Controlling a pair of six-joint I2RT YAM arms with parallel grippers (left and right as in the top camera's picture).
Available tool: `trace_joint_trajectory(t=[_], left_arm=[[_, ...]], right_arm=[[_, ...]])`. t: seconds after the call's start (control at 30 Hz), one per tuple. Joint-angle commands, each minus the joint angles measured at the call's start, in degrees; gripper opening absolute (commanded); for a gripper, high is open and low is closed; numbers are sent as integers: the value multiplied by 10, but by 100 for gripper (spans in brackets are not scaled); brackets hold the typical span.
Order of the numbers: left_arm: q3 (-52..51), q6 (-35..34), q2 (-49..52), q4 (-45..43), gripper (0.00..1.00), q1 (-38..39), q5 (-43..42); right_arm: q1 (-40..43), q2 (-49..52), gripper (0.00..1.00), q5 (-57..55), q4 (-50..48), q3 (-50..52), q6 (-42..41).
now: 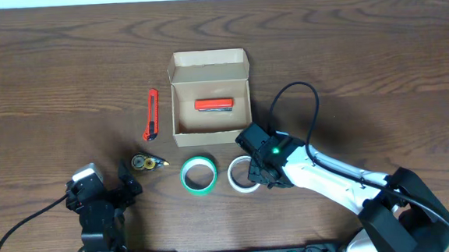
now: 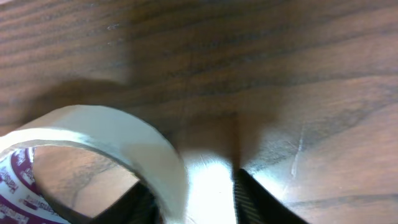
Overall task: Pack container
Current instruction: 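Move the right gripper to the clear tape roll and grasp its rim, then lift the clear tape roll into the box and release it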
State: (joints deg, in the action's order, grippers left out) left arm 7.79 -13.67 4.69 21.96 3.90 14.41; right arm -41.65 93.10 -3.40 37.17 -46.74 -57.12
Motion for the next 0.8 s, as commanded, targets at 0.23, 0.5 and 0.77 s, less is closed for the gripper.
trace_joint_trajectory(t=[0.23, 0.5, 0.77], left_arm=[[-13, 4, -5, 1, 95, 0, 10], [-13, 4, -5, 1, 96, 0, 10], [-13, 4, -5, 1, 96, 0, 10]], right_arm=[[-5, 25, 1, -4, -3, 5, 5], [-4, -3, 1, 22, 40, -2, 21], [-4, -104, 1, 16, 154, -8, 44]])
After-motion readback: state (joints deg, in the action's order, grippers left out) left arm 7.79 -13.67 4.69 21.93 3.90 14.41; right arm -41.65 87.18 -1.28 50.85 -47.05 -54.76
